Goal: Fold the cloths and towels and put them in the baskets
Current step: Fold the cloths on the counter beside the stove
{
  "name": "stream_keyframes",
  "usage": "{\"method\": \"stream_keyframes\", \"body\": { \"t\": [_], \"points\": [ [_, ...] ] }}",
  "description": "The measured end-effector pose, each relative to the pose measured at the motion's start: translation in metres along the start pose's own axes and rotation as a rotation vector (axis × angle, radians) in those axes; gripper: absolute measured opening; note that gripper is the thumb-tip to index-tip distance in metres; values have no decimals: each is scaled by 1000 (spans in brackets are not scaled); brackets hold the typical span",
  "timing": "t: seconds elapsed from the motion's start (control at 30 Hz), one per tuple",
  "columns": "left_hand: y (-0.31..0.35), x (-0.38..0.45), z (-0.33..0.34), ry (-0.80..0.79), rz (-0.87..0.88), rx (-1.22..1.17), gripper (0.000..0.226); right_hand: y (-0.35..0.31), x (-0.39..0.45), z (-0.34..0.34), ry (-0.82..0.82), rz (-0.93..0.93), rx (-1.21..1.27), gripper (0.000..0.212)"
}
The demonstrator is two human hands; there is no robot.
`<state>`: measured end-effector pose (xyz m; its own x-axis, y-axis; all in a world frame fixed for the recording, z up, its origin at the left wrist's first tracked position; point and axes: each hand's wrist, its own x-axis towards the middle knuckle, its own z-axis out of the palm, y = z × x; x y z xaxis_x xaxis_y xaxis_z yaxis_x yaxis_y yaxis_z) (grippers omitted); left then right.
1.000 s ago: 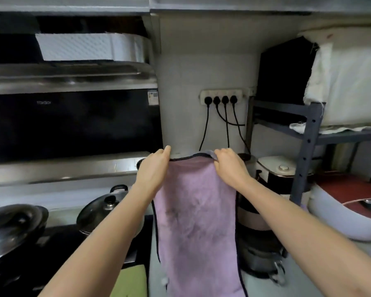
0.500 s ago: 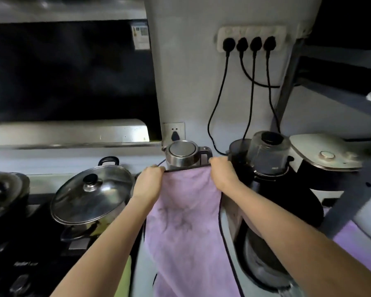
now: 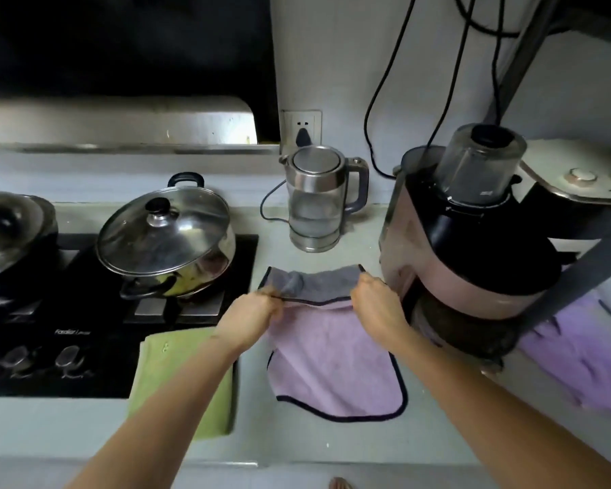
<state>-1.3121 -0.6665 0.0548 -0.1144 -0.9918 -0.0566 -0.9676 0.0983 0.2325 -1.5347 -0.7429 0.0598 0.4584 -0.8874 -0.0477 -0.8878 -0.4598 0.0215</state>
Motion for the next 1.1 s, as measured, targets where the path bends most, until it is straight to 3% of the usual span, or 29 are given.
{"method": "stream_keyframes", "body": {
  "t": [0.13, 0.23, 0.3, 0.4, 0.47, 0.67, 0.73, 0.8, 1.0, 1.1],
  "points": [
    [-8, -43, 42, -140, 70, -85, 36, 5, -44, 38, -157, -127, 63, 29],
    [-5, -71, 59, -253, 75, -7, 29, 7, -72, 59, -249, -174, 159, 28],
    [1, -83, 65, -260, 61, 36, 45, 6, -87, 68, -303, -182, 195, 25],
    [13, -90, 75, -205, -4, 60, 54, 4, -104, 76, -377, -206, 155, 52],
    [22, -91, 84, -185, -48, 104, 49, 2, -114, 81, -358, -258, 53, 58],
    [33, -87, 105, -89, -118, 82, 21, 3, -136, 102, -198, -314, -96, 45],
    [34, -85, 107, -81, -185, 79, 24, 2, -136, 104, -132, -323, -152, 43],
    [33, -84, 103, -82, -216, 111, 30, 5, -130, 104, -38, -339, -186, 27],
    [14, -62, 45, 119, -183, 184, 24, 21, -83, 53, -51, -210, -60, 25],
    [9, -43, 4, 190, -152, 151, 27, 25, -58, 12, 37, -109, -71, 27]
  ]
}}
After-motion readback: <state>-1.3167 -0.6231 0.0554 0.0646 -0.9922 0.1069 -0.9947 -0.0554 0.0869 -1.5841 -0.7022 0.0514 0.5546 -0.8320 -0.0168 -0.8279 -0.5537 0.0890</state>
